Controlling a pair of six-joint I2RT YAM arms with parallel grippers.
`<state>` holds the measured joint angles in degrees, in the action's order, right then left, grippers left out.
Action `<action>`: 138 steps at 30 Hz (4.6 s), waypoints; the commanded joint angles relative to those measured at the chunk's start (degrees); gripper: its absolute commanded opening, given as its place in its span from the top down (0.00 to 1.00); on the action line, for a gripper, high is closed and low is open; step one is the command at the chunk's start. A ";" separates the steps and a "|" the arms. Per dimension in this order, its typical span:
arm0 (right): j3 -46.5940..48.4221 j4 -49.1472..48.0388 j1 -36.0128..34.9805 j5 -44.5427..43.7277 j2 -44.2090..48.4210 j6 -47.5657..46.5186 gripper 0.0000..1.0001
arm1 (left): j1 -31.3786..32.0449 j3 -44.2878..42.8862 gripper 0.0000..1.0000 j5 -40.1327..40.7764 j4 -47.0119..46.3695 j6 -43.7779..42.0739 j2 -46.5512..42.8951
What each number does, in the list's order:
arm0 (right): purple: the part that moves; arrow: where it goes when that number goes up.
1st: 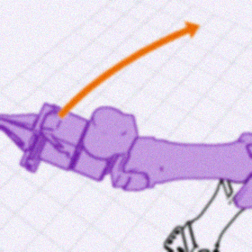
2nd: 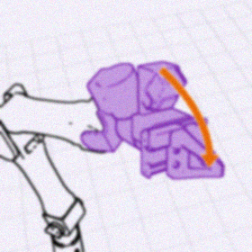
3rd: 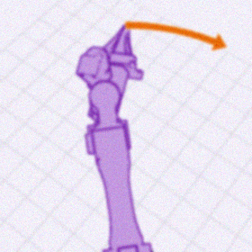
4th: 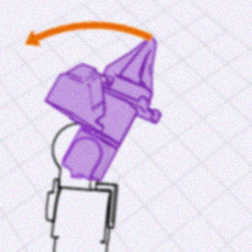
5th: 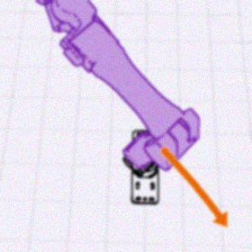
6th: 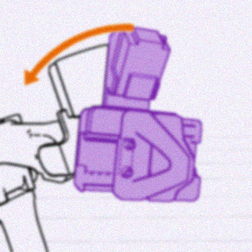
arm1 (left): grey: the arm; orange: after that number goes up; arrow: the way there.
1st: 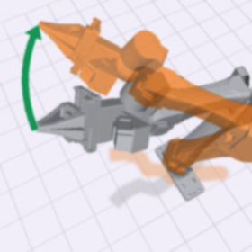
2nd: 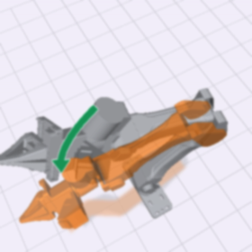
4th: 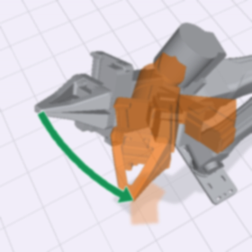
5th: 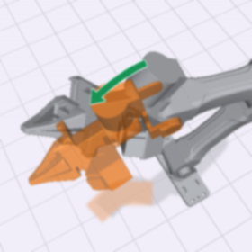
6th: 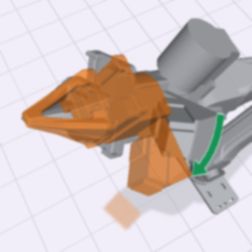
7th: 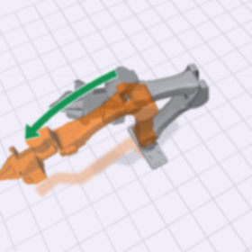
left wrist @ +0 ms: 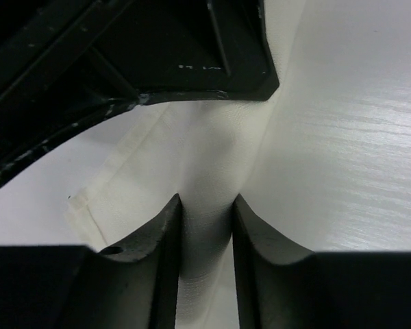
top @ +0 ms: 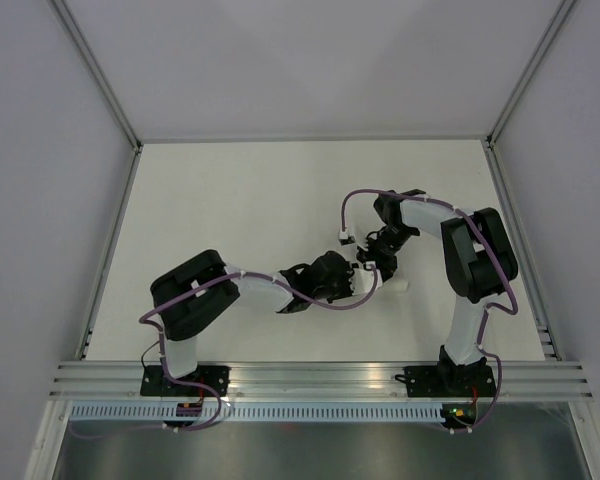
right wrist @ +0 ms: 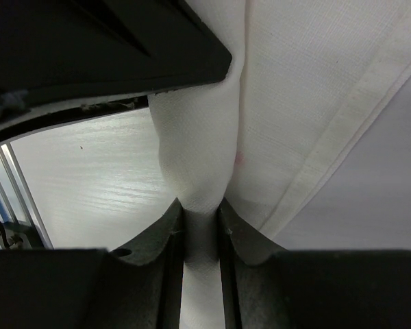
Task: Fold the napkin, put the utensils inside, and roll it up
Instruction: Roll the napkin with the utensil
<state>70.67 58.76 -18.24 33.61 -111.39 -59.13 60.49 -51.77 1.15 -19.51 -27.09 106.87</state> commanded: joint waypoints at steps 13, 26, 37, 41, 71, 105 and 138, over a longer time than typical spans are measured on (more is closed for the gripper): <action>-1.51 -0.76 1.19 -1.89 -3.30 -1.25 0.49 | -0.02 -7.81 0.98 -11.43 14.23 4.58 5.89; 3.15 -1.37 7.25 6.46 1.44 7.79 0.21 | -2.48 -12.74 0.98 -21.71 23.63 7.05 9.50; 7.99 -2.08 22.62 20.96 3.64 9.49 0.20 | -7.04 -18.71 0.98 -32.07 32.41 8.72 12.83; 5.36 -2.51 26.50 21.51 7.93 6.05 0.21 | -9.07 -21.35 0.98 -36.03 36.11 9.25 15.03; -42.90 -50.33 -7.51 -12.77 43.11 10.27 0.19 | -15.31 -36.74 0.88 -46.77 50.00 15.75 27.60; -32.18 -33.11 -8.66 -10.50 28.08 5.17 0.72 | -23.92 -16.63 0.49 -24.81 19.87 29.02 -5.16; 7.81 7.24 3.39 1.38 -12.71 -5.64 0.74 | 4.02 0.71 0.41 8.43 -4.30 -2.78 -5.73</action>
<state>79.29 67.75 -15.09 40.86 -120.05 -61.58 63.26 -48.23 5.91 -19.31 -21.96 98.89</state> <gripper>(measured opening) 0.291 0.581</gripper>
